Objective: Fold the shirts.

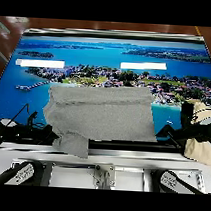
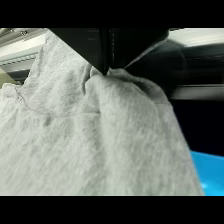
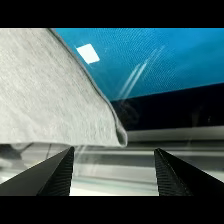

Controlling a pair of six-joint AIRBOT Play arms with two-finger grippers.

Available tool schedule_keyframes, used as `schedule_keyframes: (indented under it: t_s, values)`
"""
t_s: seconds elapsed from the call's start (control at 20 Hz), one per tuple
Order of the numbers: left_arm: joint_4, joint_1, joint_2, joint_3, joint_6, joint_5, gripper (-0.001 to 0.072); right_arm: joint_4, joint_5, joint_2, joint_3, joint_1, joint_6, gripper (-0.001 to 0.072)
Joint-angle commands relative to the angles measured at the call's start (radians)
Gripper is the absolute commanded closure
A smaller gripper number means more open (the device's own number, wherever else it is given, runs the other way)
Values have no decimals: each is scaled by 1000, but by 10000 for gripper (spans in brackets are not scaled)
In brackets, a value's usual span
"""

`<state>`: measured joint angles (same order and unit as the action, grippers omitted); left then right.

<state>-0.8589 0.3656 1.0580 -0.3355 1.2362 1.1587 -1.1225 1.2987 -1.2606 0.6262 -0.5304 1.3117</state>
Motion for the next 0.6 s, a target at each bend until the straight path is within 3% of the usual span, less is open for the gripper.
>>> schedule_keyframes:
  t_s: [0.0,0.2,0.3,0.35,0.4,0.55]
  values:
    - [8,0,-1,-1,-21,5,664,90,-85,-2,-49,0,-4,85]
    - [8,0,-1,-1,-22,-1,664,95,-140,-45,-71,95,-5,133]
    - [8,0,-1,-4,-26,1,664,94,-180,-56,-71,159,16,356]
    - [7,0,-4,-13,-53,1,664,93,-188,-56,-64,176,14,584]
    - [6,0,-13,-27,-67,0,665,97,-183,-55,-51,179,10,648]
    - [0,2,-87,-121,-81,-25,665,145,-143,-3,18,179,-86,648]
